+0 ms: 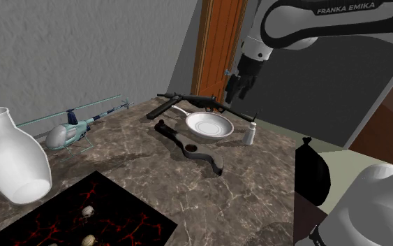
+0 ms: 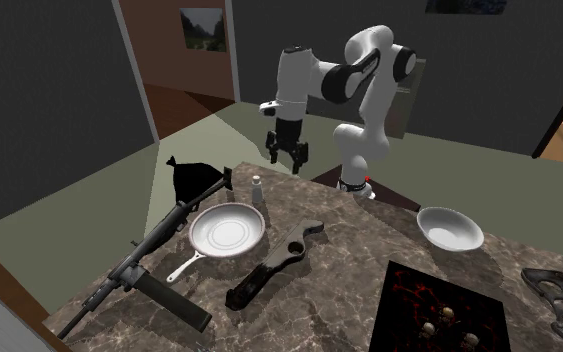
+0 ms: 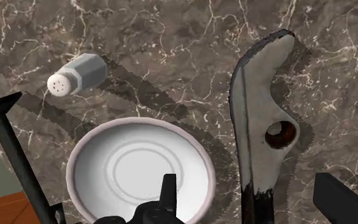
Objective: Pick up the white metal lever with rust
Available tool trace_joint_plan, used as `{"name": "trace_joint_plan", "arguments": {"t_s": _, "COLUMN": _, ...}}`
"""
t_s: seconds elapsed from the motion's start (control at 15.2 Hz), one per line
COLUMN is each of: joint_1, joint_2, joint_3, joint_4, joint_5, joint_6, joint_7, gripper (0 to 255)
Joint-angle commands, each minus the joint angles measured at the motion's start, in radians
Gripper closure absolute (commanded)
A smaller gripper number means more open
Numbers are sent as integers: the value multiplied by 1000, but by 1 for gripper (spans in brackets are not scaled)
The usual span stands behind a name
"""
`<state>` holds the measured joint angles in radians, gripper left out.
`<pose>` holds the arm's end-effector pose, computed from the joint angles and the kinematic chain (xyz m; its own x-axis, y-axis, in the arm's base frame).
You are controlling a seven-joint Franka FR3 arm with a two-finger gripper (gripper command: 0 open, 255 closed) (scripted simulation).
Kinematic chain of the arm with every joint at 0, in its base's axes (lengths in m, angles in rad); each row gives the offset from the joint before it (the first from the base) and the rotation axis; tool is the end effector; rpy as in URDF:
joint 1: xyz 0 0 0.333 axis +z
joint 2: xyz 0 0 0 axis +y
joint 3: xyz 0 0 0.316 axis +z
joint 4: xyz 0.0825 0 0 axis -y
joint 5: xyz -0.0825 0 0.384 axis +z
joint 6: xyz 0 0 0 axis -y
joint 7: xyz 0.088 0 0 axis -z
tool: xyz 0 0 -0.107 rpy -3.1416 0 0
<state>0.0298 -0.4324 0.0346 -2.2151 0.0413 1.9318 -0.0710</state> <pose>0.4370 0.0330 0.5615 0.9816 0.1188 0.1497 0.1224 -0.9924 -0.0153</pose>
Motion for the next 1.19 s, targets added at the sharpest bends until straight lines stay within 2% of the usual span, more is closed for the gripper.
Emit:
{"name": "trace_joint_plan", "arguments": {"t_s": 0.0, "joint_1": 8, "joint_2": 69, "joint_3": 18, "joint_4": 16, "joint_5": 4, "joint_6": 37, "joint_7": 21, "gripper": 0}}
{"name": "trace_joint_plan", "arguments": {"t_s": 0.59, "joint_1": 36, "joint_2": 394, "joint_3": 72, "joint_4": 169, "joint_5": -7, "joint_6": 138, "joint_7": 95, "gripper": 0}}
{"name": "trace_joint_plan", "arguments": {"t_s": 1.12, "joint_1": 74, "joint_2": 700, "joint_3": 97, "joint_4": 381, "joint_5": -37, "joint_6": 166, "joint_7": 158, "gripper": 0}}
